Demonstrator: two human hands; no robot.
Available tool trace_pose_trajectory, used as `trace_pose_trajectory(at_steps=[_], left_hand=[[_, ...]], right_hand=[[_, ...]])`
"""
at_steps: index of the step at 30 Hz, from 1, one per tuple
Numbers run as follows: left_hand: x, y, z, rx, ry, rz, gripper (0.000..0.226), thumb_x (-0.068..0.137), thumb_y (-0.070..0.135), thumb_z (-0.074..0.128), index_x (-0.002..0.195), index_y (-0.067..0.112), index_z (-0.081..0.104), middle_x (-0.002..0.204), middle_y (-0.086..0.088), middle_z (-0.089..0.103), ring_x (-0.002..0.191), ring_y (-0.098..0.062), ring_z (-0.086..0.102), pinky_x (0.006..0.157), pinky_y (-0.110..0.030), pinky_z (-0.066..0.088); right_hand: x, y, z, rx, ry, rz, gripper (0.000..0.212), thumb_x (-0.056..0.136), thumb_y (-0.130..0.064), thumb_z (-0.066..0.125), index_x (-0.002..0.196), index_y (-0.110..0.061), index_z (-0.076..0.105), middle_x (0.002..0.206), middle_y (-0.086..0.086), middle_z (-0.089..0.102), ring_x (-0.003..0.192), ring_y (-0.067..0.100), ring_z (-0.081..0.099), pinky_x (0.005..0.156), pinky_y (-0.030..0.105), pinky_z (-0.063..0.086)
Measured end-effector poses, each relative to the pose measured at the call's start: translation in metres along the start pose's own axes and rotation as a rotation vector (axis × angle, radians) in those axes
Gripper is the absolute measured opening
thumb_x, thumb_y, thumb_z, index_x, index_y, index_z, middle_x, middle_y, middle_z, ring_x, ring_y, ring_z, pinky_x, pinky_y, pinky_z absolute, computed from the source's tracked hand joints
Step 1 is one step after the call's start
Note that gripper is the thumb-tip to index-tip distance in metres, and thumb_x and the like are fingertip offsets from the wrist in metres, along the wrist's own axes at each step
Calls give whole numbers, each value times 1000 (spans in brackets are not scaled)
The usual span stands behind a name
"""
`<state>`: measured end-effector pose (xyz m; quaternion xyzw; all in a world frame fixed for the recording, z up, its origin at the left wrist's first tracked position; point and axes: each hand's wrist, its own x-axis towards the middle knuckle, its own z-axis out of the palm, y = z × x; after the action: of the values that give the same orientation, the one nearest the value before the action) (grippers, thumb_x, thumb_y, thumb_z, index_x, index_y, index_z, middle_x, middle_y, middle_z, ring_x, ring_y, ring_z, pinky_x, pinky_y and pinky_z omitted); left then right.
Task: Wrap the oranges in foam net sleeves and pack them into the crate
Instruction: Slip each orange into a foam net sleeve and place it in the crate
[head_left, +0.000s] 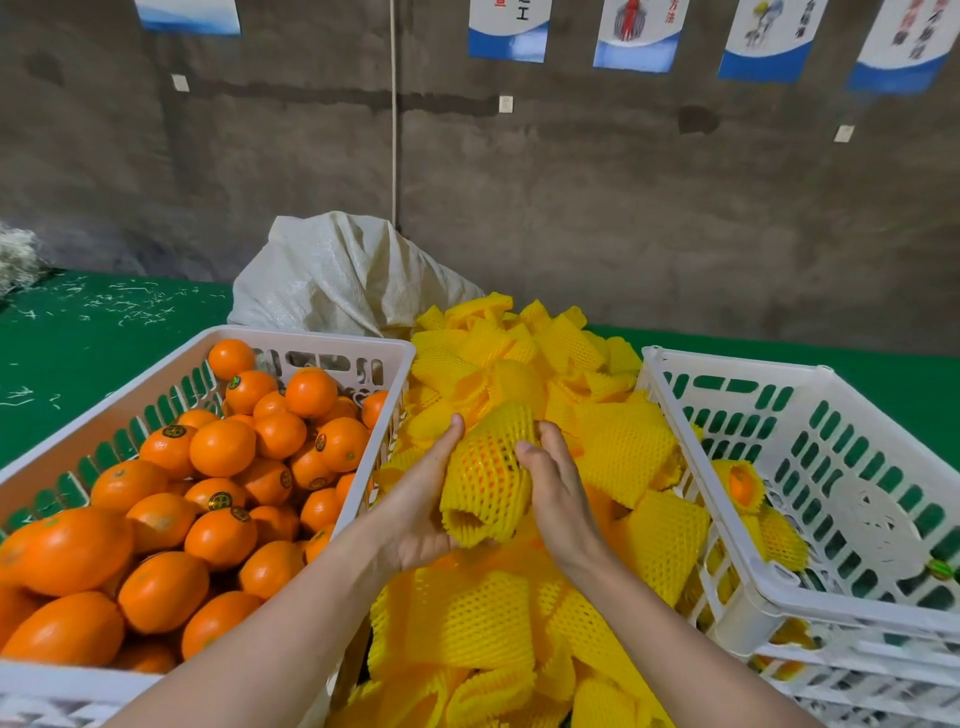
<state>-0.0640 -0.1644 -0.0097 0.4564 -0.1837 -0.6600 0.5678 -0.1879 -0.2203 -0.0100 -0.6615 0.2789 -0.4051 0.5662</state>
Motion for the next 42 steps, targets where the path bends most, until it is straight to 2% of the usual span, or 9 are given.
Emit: trace_pose_trajectory(at_steps=[3, 6, 14, 17, 20, 24, 29, 38, 42], left_hand=[[0, 0, 2, 25, -9, 35, 61, 67, 60, 57, 110, 17, 65, 103, -13, 72, 88, -26, 72, 68, -36, 57], [0, 1, 0, 73, -25, 20, 59, 65, 58, 59, 107, 17, 65, 96, -12, 74, 81, -24, 72, 62, -32, 56], [-1, -3, -2, 207, -17, -34, 67, 58, 57, 65, 110, 15, 63, 97, -14, 73, 93, -30, 65, 85, -43, 52], [0, -1, 2, 162, 46, 65, 51, 73, 48, 61, 114, 18, 60, 93, -8, 74, 90, -24, 67, 72, -36, 53], [1, -1, 3, 234, 97, 247, 51, 89, 40, 52, 135, 20, 44, 133, -3, 57, 117, -20, 56, 94, -40, 48], [-1, -4, -3, 285, 21, 278, 83, 76, 54, 51, 148, 20, 27, 148, -2, 40, 130, -19, 45, 102, -36, 43], [-2, -4, -2, 379, 25, 293, 49, 75, 67, 31, 108, 37, 52, 101, 19, 65, 90, -5, 66, 64, -23, 55], [9, -4, -23, 560, 188, 529, 20, 96, 11, 49, 104, 15, 66, 109, -10, 67, 93, -19, 66, 83, -38, 53], [8, -8, -20, 774, 161, 499, 22, 94, 9, 53, 106, 22, 66, 115, 7, 65, 114, -17, 57, 101, -46, 42]], right_hand=[[4, 3, 1, 11, 98, 16, 26, 91, -40, 53, 92, -15, 60, 95, -1, 65, 84, 0, 59, 82, 28, 47], [11, 3, 0, -53, 149, 2, 42, 95, -25, 51, 86, 16, 48, 82, 37, 52, 75, 19, 44, 69, 49, 40], [17, 9, -11, -113, 136, -15, 23, 92, -16, 55, 71, -13, 47, 65, 9, 40, 63, 19, 37, 62, 33, 30], [10, 6, -12, -210, 79, -97, 9, 94, -21, 53, 102, -26, 53, 97, -16, 55, 91, -2, 51, 77, 15, 40], [-2, 5, -8, -246, -135, -114, 35, 91, -36, 56, 122, -43, 43, 125, -31, 43, 116, -20, 37, 92, 2, 31], [-9, 7, -2, -463, -189, -184, 67, 73, -30, 74, 131, -41, 42, 134, -11, 47, 126, 5, 38, 101, 18, 32], [-14, 0, -6, -560, -44, -244, 54, 63, -18, 79, 112, -24, 57, 106, -7, 54, 111, 18, 49, 90, 26, 39], [22, -38, -90, -410, 389, -327, 50, 71, -25, 78, 115, -24, 52, 111, -2, 47, 90, -7, 42, 70, -1, 33], [52, -36, -170, -549, 673, -64, 47, 74, -27, 75, 113, -24, 49, 116, 5, 47, 92, 13, 47, 76, 21, 44]])
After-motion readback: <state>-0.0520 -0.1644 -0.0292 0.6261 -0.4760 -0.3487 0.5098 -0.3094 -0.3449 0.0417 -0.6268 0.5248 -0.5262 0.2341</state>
